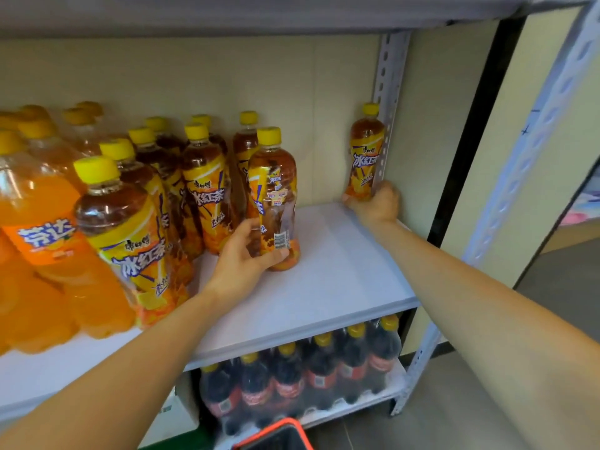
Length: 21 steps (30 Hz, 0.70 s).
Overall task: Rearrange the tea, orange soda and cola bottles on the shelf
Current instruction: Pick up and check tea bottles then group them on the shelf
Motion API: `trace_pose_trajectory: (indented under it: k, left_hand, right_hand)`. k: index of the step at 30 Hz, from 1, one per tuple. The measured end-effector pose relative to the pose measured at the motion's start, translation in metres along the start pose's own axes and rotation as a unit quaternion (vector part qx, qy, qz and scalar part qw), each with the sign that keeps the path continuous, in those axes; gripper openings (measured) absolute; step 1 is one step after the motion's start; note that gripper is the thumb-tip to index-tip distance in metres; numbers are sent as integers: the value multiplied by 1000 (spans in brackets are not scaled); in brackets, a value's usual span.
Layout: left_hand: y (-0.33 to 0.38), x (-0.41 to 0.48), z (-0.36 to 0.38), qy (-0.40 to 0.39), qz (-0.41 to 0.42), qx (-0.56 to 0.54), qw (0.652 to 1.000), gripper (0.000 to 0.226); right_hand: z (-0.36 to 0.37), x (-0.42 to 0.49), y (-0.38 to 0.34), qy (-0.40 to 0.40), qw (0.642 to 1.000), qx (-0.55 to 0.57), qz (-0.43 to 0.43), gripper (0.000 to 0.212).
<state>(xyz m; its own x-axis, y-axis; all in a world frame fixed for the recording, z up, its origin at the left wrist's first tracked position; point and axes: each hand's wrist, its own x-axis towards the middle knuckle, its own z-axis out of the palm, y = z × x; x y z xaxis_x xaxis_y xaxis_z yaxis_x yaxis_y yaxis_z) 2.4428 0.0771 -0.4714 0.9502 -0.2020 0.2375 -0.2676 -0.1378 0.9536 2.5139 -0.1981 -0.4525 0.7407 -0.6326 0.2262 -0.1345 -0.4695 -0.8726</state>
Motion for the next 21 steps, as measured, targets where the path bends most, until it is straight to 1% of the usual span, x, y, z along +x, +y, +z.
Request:
trace_pose_trajectory:
  k: [1, 2, 3, 4, 5, 7, 8, 9, 10, 13, 17, 19, 21]
  left_hand:
    - [2, -2, -1, 0, -1, -4, 1000, 60]
    - [4, -5, -2, -3, 0, -6, 1000, 60]
    - [7, -9, -2, -7, 1, -10, 1000, 59]
    - [10, -14, -3, -12, 2, -18, 1000, 58]
    - [14, -19, -3, -18, 2, -27, 999, 55]
    - [22, -30, -3, -35, -2, -41, 999, 48]
    - [26, -37, -4, -48, -7, -52, 997, 46]
    - [31, -45, -5, -60, -12, -64, 996, 45]
    - [36, -52, -7, -72, -18, -73, 995, 45]
    - [49, -79, -12, -106, -36, -104, 988, 41]
    - [62, -118, -21, -137, -70, -144, 977, 39]
    - [66, -138, -24, -117, -75, -137, 981, 43]
    - [67, -157, -24, -63, -52, -98, 992, 54]
  right_hand:
    - [-3, -12, -2, 4, 1000, 31, -6, 64]
    - [-7, -27, -7, 1, 997, 81, -9, 53]
    - [-12, -43, -12, -26, 989, 142, -3, 42]
    - [-17, -61, -19, -81, 977, 197, 5, 34]
    - [-24, -80, -27, -154, 959, 239, 15, 28]
    - [-38, -114, -42, -291, 907, 301, 37, 18]
    - [-45, -128, -48, -331, 882, 332, 49, 15]
    - [-52, -140, -53, -349, 863, 360, 62, 13]
    - [-58, -151, -56, -349, 854, 379, 74, 12]
    - [-76, -176, -57, -324, 842, 419, 103, 13]
    - [-94, -209, -56, -329, 809, 471, 127, 19]
    - [-99, -228, -55, -340, 802, 474, 133, 20]
    - [-103, -244, -51, -354, 805, 459, 124, 28]
